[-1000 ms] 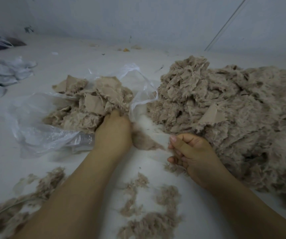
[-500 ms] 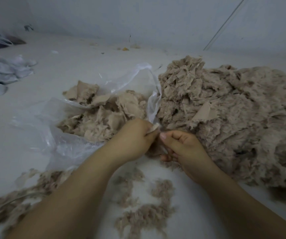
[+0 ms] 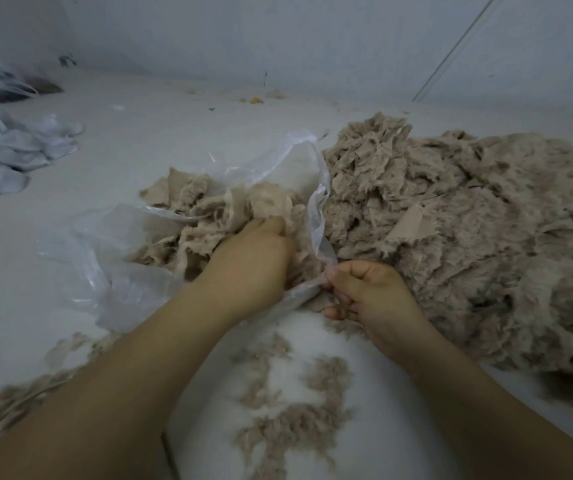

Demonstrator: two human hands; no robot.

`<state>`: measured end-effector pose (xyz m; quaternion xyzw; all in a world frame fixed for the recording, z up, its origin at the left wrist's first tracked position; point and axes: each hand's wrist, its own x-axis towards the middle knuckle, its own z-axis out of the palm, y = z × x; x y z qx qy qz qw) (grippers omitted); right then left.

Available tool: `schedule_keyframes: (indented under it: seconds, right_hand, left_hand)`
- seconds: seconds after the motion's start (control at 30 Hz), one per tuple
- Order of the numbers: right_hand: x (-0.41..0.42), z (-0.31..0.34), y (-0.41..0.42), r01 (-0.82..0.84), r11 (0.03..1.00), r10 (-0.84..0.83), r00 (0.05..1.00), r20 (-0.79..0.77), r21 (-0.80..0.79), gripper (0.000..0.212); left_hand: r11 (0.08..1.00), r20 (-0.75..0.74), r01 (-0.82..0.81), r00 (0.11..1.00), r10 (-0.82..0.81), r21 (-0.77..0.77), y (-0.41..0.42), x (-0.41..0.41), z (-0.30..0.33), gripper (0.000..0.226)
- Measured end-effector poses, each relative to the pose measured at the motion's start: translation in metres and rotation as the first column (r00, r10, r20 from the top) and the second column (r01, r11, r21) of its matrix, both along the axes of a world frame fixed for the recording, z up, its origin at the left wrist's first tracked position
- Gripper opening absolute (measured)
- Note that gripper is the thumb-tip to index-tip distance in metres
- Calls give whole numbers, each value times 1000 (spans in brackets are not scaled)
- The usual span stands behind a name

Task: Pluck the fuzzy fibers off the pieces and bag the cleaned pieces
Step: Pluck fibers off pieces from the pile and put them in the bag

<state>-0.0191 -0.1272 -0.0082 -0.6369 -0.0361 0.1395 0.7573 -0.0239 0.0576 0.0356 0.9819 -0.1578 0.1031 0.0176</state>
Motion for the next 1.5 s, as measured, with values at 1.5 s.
schedule_keyframes:
  seconds: [1.5]
  right_hand:
    - [2, -3, -5, 92, 990, -89, 996, -30, 110, 40]
  left_hand:
    - [998, -55, 64, 996, -63, 15, -35, -24, -9, 15]
